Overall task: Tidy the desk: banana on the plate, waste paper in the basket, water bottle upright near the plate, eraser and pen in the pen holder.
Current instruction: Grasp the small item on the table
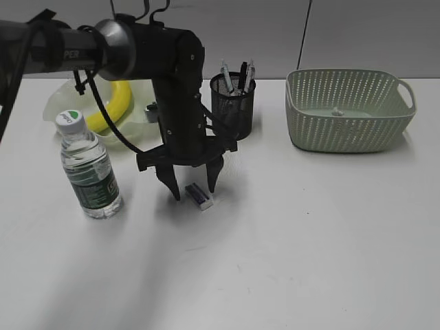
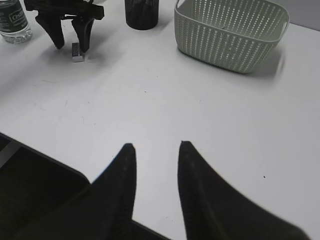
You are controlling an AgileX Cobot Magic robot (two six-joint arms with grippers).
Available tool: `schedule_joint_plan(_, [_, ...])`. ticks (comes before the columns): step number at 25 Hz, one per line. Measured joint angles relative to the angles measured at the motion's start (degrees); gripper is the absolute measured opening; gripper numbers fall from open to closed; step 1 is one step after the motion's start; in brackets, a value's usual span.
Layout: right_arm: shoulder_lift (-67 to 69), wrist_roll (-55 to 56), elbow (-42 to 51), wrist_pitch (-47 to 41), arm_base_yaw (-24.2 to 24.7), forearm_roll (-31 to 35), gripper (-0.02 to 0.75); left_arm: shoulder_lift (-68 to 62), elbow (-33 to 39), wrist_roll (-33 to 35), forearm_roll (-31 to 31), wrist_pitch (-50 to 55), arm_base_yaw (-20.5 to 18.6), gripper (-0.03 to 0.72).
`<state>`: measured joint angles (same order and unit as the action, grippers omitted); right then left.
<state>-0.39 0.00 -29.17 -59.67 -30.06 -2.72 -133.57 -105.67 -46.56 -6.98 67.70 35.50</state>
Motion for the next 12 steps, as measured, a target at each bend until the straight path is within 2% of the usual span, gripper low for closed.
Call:
schedule_joint_plan(10, [0.00, 0.00, 0.00, 0.00, 0.00, 0.00, 0.244, -1.97, -0.51, -0.17, -2.12, -2.70, -1.48, 0.386])
schedule_joint_plan(12, [0.00, 0.00, 0.00, 0.00, 0.00, 0.00, 0.244, -2.18, -0.68, -0.17, -1.74, -2.31, -1.48, 0.314])
